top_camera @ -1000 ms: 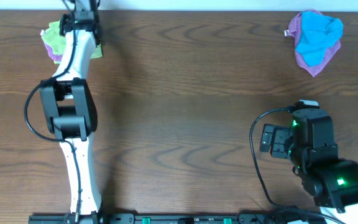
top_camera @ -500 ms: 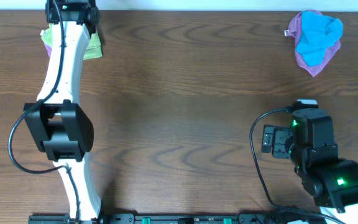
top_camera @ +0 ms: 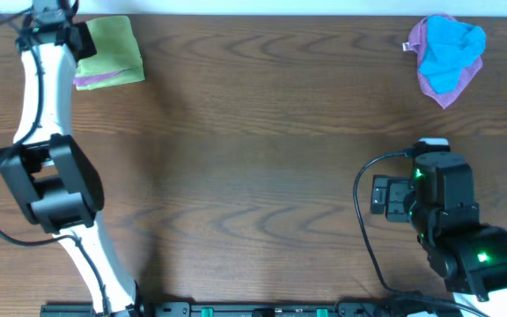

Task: Fold the cloth

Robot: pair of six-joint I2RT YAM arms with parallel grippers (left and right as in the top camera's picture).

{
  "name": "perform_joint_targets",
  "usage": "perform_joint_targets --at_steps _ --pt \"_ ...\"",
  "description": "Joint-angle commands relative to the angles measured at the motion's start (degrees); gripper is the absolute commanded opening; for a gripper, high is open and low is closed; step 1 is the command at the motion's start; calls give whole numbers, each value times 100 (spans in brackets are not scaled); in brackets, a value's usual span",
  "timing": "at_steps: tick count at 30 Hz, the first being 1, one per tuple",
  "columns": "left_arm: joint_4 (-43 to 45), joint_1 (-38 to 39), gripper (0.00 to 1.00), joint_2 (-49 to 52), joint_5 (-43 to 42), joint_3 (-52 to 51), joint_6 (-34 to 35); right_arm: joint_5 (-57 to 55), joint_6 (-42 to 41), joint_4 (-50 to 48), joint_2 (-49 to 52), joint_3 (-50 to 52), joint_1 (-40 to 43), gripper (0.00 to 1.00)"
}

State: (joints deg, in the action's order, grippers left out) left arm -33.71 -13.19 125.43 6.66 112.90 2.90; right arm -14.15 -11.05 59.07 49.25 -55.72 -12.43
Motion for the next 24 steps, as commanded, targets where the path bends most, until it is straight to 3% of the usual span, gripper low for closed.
perform_joint_targets --at_steps 1,7,11,24 --pt "470 -251 50 13 -1456 -378 452 -42 83 -74 -11 2 52 99" --pt "1720 -481 50 372 -2352 -557 804 111 81 -284 -11 2 52 99" --pt "1971 -516 49 678 -2870 -555 1263 109 -61 -317 -13 0 52 99" --pt "2149 -533 47 835 -2533 -555 1248 284 -223 -431 -13 -9 52 99"
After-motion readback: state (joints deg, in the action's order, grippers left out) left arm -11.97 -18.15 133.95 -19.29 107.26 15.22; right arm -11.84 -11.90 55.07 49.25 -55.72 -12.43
